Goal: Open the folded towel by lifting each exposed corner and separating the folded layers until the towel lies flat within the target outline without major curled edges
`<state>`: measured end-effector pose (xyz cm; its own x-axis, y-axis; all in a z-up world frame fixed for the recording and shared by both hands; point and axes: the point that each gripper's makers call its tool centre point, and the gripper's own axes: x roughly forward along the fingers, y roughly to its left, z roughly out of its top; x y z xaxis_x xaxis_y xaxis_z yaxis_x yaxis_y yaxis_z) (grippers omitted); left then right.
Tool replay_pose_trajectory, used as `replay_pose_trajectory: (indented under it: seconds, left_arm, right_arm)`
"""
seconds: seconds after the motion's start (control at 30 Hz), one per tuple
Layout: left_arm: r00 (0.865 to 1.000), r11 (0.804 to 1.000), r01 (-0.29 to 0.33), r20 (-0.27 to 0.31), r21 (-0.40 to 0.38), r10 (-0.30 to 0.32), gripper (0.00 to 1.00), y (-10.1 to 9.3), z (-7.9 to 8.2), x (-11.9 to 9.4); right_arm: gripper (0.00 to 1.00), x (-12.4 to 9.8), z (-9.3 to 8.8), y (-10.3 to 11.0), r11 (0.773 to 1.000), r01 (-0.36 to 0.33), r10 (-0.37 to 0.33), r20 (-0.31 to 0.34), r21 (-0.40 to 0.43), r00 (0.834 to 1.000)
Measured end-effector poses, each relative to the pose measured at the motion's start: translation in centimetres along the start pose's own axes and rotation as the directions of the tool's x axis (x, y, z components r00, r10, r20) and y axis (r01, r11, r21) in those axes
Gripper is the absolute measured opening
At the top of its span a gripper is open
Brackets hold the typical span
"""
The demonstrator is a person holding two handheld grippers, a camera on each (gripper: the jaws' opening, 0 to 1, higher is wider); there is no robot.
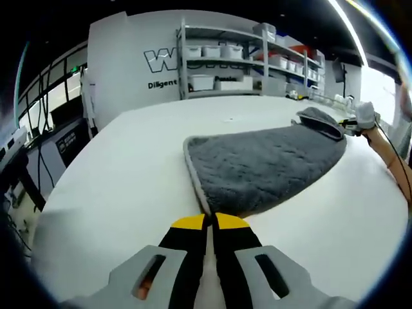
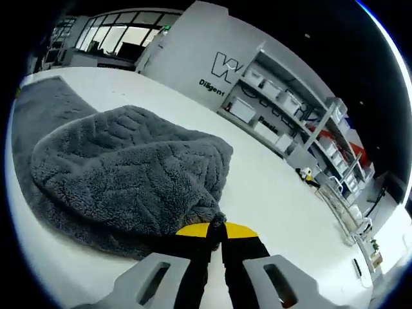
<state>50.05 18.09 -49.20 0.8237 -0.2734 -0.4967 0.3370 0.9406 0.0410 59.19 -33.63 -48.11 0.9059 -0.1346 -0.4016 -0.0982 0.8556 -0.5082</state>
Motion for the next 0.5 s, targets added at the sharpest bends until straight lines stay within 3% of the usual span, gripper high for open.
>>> replay_pose_trajectory:
  seconds: [0.13,0.5]
  left_arm:
    - [0.999,0.999,-0.040,0.003,-0.001,0.040,0.03,0.8,0.0,-0.1]
    - [0.999,0.999,-0.046,0.004,-0.006,0.046,0.03,0.9,-0.1,-0.1]
  right_arm:
    - [0.03,-0.8,-0.1,0.0,0.999,-0.024,0.023,0.003,0.038,1.000]
    - [0.03,-3.8,-2.4,-1.0,0.991,-0.027,0.032,-0.040,0.130,0.999]
